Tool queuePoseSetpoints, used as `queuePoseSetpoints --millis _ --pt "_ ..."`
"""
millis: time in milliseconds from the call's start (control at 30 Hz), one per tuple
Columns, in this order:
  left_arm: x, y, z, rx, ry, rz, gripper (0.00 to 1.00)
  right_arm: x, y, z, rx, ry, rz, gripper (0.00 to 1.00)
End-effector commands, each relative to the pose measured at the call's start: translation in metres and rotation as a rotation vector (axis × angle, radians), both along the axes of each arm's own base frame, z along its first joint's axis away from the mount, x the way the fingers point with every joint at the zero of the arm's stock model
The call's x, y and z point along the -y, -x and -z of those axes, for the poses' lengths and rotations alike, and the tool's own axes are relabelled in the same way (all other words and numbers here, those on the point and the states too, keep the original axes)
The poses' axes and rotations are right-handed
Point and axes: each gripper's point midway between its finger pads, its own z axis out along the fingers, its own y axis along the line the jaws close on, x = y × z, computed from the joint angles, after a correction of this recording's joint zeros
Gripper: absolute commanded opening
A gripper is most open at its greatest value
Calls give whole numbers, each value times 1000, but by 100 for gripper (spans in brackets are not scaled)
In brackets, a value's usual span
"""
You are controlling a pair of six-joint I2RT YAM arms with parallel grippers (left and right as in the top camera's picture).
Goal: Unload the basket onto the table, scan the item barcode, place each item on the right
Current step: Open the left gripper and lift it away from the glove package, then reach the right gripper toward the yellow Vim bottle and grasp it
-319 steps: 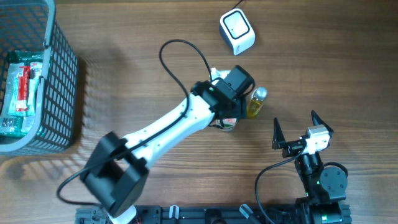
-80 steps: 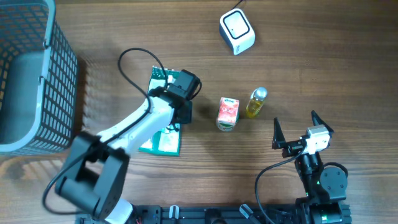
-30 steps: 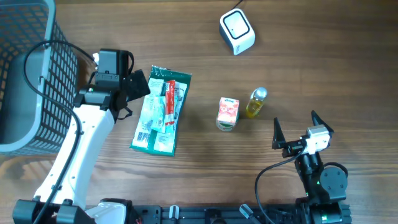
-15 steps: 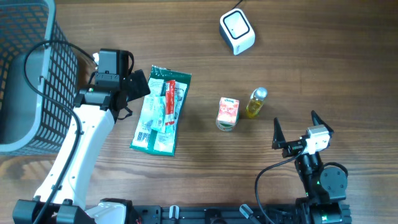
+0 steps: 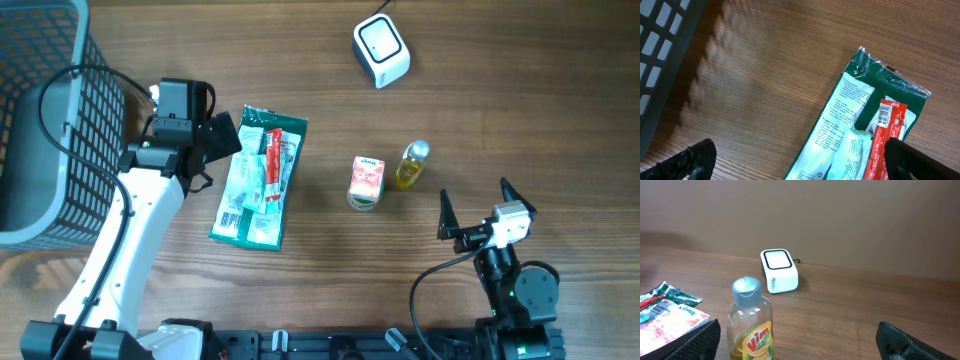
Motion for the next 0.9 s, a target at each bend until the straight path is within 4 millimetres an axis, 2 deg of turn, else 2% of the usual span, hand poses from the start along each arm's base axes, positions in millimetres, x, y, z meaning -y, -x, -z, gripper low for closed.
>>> queuePoseSetpoints --millis 0,633,767,833,867 --pt "-3 -2 -2 6 -11 -8 100 2 0 -3 13 -7 13 100" --pt "-3 -2 -2 6 -11 -8 100 1 0 -3 11 -28 7 100" --pt "-3 -2 -2 6 -12 -8 100 -1 1 -5 -24 -261 -6 100" --pt "-3 -2 -2 6 -12 -8 100 -3 2 -7 -64 -469 -18 100" --pt "-3 -2 -2 6 -12 -8 100 -8 4 -13 -71 -519 -51 100"
